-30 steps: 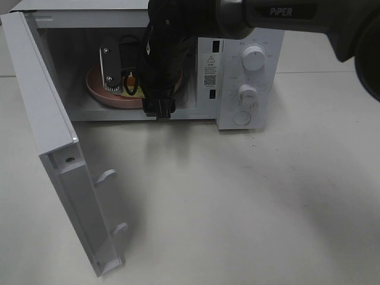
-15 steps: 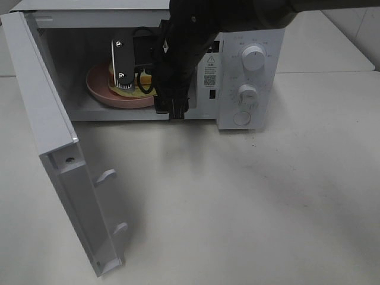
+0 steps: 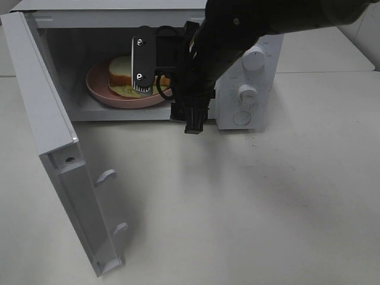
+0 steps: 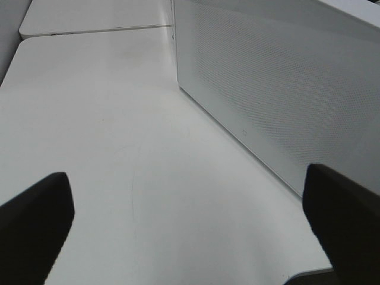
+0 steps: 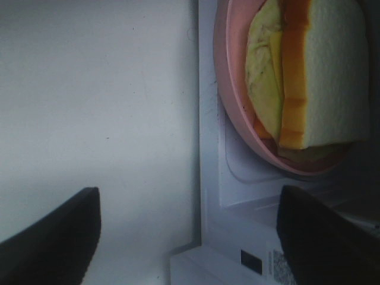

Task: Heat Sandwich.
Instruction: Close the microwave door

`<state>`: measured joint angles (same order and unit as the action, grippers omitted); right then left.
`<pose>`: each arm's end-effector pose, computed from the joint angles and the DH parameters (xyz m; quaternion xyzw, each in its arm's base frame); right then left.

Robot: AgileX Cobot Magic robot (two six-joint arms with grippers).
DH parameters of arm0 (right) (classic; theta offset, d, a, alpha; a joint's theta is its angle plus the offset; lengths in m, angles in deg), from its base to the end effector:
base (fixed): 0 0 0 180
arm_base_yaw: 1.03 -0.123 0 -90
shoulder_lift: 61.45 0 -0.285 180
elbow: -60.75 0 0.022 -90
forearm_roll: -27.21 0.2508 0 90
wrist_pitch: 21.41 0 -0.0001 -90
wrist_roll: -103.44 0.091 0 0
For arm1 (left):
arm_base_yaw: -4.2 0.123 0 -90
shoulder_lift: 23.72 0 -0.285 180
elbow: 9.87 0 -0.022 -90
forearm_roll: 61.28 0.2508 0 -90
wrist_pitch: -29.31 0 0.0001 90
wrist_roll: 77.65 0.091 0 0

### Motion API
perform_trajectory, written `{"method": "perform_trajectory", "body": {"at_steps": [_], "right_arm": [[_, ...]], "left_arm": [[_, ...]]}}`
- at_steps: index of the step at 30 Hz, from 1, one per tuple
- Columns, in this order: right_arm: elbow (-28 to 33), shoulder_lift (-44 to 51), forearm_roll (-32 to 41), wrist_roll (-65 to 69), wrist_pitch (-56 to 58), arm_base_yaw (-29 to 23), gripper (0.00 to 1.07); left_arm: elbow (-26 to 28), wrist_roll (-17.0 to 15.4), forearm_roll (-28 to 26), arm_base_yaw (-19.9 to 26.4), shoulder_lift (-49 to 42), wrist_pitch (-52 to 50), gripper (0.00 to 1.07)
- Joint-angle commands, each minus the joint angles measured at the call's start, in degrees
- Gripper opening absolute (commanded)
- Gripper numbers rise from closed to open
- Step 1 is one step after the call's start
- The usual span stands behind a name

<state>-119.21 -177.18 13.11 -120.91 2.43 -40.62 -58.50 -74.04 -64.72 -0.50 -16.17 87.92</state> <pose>0.3282 0.2598 0.2221 -0.6885 0.6335 -0.0995 0.3388 -0.0043 -0.0043 0.2802 0.0616 0.8398 -0.0351 0.5383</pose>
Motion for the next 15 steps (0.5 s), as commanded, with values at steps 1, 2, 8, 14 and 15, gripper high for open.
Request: {"method": "perform_trajectory", "body": {"at_steps": [1, 2, 8, 14, 15], "right_arm": [[3.0, 3.6, -0.4, 2.8, -0.7, 0.2, 0.78], [4.1, 4.6, -0.4, 3.3, -0.6, 0.2, 0.78], [8.7, 9.6, -0.4, 7.2, -0.6, 0.2, 0.78], [15.5, 16.3, -0.4, 14.1, 0.2, 0.2, 0.77], [16.2, 17.1, -0.4, 15.7, 0.5, 0.2, 0.77]], "left_arm": [[0.3, 0.0, 0.2, -0.3, -1.5, -0.3, 1.03], [0.3, 0.0, 0.2, -0.3, -1.5, -0.3, 1.03], [0.3, 0.0, 0.2, -0.3, -1.5, -0.3, 1.03], [0.3, 0.0, 0.2, -0.3, -1.5, -0.3, 1.03], [0.3, 0.0, 0.2, -0.3, -1.5, -0.3, 1.03]]}}
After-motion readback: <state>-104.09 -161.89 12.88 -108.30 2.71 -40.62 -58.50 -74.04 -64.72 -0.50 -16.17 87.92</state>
